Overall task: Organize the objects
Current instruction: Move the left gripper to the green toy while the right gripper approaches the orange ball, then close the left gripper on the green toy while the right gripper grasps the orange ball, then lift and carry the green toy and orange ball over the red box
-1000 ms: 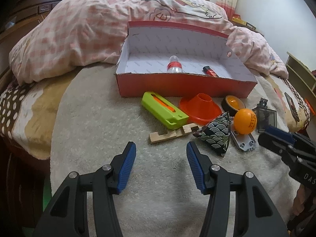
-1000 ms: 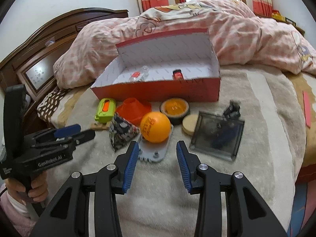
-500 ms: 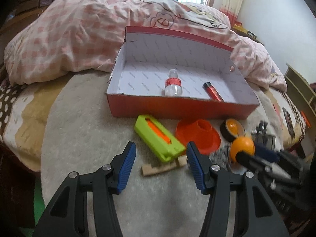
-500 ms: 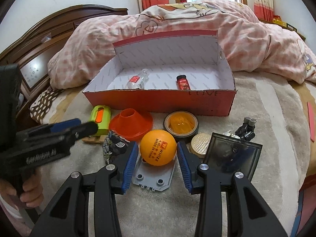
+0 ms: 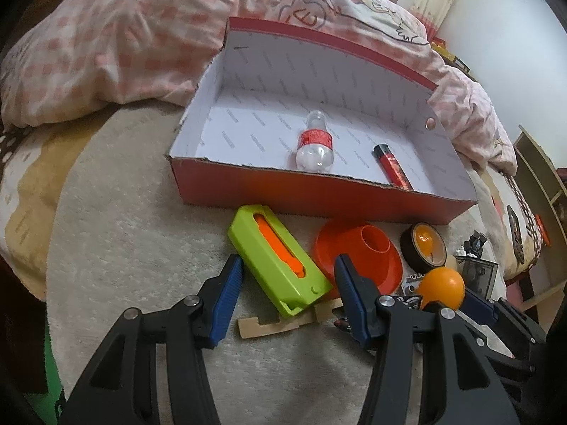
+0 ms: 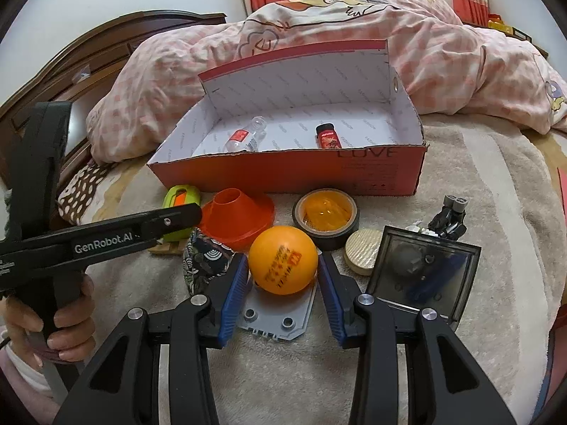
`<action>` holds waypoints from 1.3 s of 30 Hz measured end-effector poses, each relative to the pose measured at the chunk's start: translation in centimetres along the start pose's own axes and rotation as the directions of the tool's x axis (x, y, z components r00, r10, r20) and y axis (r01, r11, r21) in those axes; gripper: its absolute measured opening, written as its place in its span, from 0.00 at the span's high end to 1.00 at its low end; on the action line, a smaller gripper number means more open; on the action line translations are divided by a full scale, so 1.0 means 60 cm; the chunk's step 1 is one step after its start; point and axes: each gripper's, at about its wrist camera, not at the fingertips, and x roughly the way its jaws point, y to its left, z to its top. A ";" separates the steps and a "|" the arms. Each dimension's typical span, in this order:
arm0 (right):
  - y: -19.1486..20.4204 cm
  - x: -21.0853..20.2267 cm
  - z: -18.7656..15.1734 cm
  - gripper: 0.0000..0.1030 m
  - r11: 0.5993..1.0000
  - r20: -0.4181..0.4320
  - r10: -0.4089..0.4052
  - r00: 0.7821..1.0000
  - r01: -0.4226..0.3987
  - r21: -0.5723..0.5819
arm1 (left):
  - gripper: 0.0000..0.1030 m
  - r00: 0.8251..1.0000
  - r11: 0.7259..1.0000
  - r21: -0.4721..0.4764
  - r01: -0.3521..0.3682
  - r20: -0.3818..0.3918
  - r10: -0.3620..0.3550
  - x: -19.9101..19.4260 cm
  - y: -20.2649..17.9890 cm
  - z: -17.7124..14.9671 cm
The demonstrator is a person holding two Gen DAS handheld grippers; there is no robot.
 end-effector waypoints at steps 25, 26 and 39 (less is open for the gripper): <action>-0.003 -0.036 -0.014 0.61 0.999 0.055 0.014 0.998 -0.016 0.028 | 0.82 0.995 0.994 0.087 0.071 0.062 -0.076 -0.078 -0.016 -0.040; -0.004 -0.038 -0.015 0.61 0.999 0.055 0.017 0.998 -0.019 0.030 | 0.82 0.994 0.992 0.094 0.079 0.064 -0.086 -0.084 -0.019 -0.043; -0.001 -0.054 -0.030 0.61 0.999 0.052 0.028 0.998 -0.029 0.016 | 0.81 0.998 0.983 0.175 0.057 0.032 -0.063 -0.088 -0.027 -0.089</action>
